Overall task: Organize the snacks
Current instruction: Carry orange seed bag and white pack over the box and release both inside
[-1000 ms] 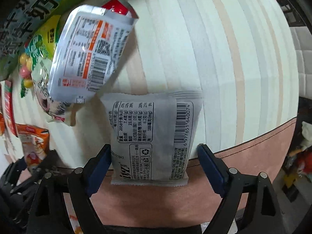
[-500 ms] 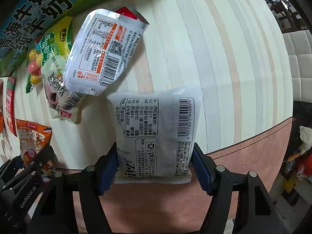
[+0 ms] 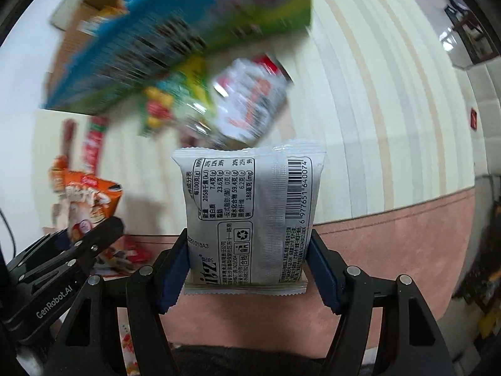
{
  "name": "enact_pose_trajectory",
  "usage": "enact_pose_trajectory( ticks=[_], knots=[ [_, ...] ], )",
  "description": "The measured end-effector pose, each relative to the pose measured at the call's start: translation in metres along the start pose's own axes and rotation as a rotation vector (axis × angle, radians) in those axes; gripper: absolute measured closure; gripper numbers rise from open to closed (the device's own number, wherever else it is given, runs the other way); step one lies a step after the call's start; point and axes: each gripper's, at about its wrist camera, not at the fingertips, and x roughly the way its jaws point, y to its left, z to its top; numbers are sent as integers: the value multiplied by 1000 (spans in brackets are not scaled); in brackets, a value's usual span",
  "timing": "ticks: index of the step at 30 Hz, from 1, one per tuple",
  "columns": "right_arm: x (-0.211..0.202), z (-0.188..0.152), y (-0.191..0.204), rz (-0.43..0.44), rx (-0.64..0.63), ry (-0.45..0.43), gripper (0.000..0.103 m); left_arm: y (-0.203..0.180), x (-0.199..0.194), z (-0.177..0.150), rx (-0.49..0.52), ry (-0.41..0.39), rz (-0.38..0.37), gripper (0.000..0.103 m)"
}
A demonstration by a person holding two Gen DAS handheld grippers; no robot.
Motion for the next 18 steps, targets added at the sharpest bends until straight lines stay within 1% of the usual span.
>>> enact_pose_trajectory(
  ticks=[1,4,6,8,10,13,16,18],
  knots=[
    [-16,4,6,18,-14,-22,31,0,-14,5,-3,-22,-16,58],
    [-46,35,3,52,-52,-86,31,-1,-55,28,0,-81,-53,58],
    [-75,51,13,80,-72,-129,31,-4,-72,47,5,-110,-67,58],
    [-95,65,21,94,-89,-165,30,-3,-83,70,8,-138,-61,58],
    [-112,85,30,87,-109,-204,30,3,-92,96,10,-159,-46,58],
    [-121,124,35,64,-119,-228,30,12,-90,133,-2,-156,-27,58],
    [-108,153,44,48,-120,-216,30,24,-76,177,-21,-110,-10,58],
    [-93,171,53,31,-124,-199,30,29,-64,192,-31,-78,8,58]
  ],
)
